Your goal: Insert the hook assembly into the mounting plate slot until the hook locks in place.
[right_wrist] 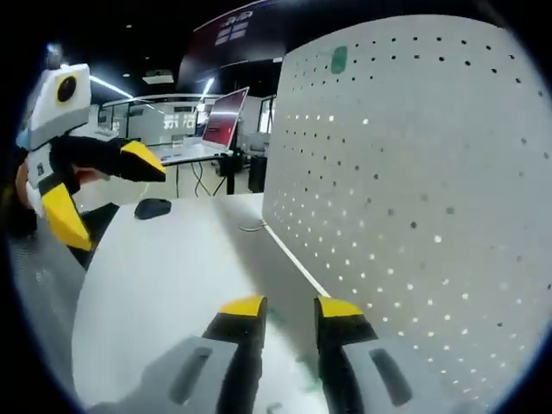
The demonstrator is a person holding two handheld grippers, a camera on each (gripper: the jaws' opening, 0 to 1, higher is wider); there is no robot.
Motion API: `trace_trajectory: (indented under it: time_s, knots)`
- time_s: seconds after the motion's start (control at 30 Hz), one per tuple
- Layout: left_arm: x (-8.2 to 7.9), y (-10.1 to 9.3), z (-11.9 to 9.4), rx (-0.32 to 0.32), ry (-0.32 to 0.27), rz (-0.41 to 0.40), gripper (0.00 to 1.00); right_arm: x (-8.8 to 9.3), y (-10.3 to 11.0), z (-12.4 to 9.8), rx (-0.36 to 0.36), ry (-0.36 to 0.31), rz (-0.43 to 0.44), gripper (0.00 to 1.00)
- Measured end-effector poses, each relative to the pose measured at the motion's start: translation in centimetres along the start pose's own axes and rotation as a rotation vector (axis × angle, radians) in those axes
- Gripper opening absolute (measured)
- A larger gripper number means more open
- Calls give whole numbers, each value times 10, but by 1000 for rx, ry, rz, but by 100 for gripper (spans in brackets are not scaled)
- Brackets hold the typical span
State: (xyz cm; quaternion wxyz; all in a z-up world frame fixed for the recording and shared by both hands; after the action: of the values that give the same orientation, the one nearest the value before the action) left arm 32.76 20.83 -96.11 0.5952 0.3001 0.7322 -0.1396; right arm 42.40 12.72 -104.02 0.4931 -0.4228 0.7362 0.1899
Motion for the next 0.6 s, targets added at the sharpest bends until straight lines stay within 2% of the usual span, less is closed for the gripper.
trace_trajectory:
  time_s: [0.2,0.6]
  knots:
    - [2,1,1,-1,9,0,44,22,2,22,-51,72,-10,17]
    - [6,0,2,1,26,-6,44,34,-3,45,-101,118,-25,14]
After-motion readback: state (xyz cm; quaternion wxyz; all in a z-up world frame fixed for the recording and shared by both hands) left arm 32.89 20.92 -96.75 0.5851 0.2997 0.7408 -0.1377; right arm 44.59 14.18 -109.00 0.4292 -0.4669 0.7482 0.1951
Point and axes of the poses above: the point that each gripper's makers call its tool centre point, and the gripper's own axes: z roughly forward along the fingers, y roughly to its left, x roughly out of its underside, the point moved 3 cm from there along -z, roughly backward along the fingers, and after that the axes turned 2 degrees about -x, right-handed, at the moved point
